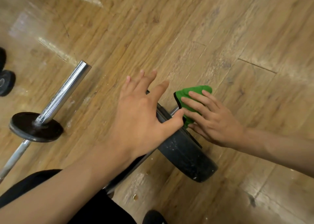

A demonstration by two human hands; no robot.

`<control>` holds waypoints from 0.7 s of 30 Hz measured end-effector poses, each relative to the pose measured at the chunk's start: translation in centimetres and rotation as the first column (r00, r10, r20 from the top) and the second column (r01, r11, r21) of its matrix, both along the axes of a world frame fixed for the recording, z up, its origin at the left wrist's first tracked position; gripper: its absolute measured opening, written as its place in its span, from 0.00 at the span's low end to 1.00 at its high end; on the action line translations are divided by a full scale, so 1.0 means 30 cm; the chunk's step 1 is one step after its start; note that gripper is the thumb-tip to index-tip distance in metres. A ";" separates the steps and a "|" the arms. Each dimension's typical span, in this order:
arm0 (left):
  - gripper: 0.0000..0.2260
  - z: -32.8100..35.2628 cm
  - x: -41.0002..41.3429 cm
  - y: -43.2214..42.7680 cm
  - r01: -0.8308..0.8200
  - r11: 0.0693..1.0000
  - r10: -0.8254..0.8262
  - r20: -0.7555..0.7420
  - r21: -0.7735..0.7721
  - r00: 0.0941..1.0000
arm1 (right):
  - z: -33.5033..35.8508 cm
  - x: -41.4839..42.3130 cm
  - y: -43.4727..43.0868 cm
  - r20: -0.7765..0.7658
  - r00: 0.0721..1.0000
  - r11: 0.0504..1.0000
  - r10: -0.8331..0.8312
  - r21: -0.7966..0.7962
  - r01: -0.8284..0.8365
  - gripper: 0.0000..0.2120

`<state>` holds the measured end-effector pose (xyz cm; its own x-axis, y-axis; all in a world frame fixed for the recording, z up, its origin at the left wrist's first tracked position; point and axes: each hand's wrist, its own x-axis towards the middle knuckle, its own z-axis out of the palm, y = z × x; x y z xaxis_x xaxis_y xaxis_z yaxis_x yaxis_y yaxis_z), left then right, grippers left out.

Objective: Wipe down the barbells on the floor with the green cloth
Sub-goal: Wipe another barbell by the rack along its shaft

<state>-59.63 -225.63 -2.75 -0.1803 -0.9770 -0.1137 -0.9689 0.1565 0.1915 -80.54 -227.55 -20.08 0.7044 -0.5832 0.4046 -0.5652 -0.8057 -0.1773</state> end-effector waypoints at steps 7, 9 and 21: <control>0.35 0.002 0.016 -0.006 0.025 1.000 -0.025 -0.017 0.004 1.000 | 0.093 0.136 -0.093 -0.136 0.988 0.985 -0.075 0.146 0.095 0.22; 0.35 -0.001 0.028 0.004 0.032 0.999 -0.032 -0.020 -0.009 0.999 | 0.063 0.092 -0.025 -0.078 0.995 0.992 -0.059 0.104 0.067 0.22; 0.37 -0.012 -0.066 0.083 0.098 0.987 -0.097 0.019 -0.127 0.995 | 0.105 0.045 -0.059 -0.135 0.988 0.991 0.069 0.127 -0.052 0.20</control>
<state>-61.63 -223.15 -3.12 -0.2746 -0.9615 0.0080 -0.9501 0.2726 0.1518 -79.18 -229.32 -16.93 0.7842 -0.5769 0.2284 -0.5420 -0.8161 -0.2005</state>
